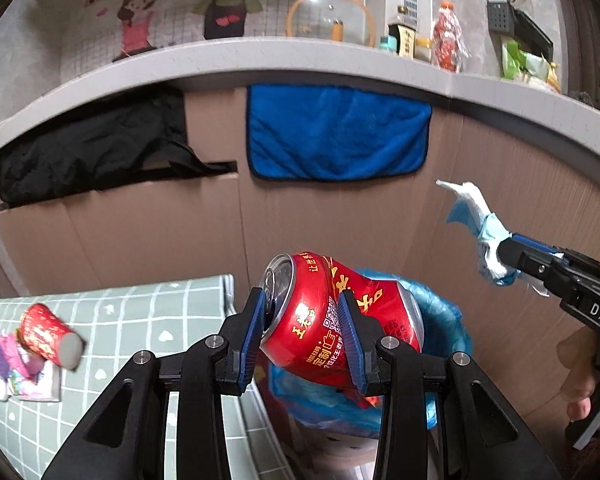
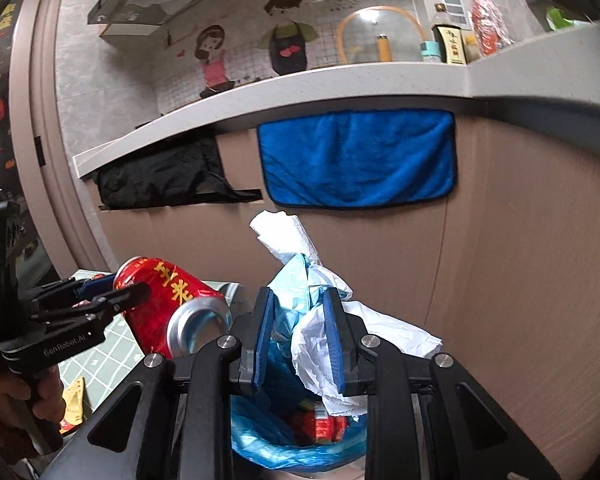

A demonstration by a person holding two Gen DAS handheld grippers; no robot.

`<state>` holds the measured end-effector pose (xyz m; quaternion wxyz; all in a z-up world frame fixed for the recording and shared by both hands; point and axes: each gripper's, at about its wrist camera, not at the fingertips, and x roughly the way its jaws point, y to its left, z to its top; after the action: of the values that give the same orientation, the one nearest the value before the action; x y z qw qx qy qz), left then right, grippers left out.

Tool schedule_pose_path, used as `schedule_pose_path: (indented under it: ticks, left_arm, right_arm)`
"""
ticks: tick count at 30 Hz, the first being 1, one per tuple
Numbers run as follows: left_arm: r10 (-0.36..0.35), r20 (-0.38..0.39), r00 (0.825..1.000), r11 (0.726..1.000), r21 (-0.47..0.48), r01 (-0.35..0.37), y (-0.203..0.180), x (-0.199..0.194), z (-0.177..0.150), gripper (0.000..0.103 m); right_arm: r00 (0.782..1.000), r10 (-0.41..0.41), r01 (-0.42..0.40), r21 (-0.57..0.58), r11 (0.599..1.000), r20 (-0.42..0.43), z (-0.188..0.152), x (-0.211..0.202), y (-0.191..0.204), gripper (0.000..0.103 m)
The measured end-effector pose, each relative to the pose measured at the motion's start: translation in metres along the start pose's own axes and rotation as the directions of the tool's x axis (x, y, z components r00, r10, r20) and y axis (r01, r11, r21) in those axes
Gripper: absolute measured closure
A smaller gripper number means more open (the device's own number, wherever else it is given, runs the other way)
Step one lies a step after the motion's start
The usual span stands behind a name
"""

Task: Collect trash
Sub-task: 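Carry the red can with the left gripper while the right carries the wrapper to the bin, then open both grippers over the bin to drop the can and wrapper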

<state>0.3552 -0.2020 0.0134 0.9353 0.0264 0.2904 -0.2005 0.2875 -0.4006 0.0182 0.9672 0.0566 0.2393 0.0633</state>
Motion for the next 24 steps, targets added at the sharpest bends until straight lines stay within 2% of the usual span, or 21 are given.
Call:
schedule_pose_path:
  ticks: [8, 24]
  left_arm:
    - [0.003, -0.055, 0.998, 1.0, 0.006, -0.002, -0.001, 0.029, -0.009, 0.065]
    - [-0.024, -0.128, 0.991, 0.999, -0.032, 0.02, 0.01, 0.071, -0.022, 0.065]
  right_arm:
    - [0.999, 0.01, -0.008, 0.045, 0.999, -0.047, -0.01, 0.02, -0.019, 0.08]
    - [0.99, 0.006, 0.004, 0.069, 0.998, -0.14, -0.027, 0.059, -0.026, 0.081]
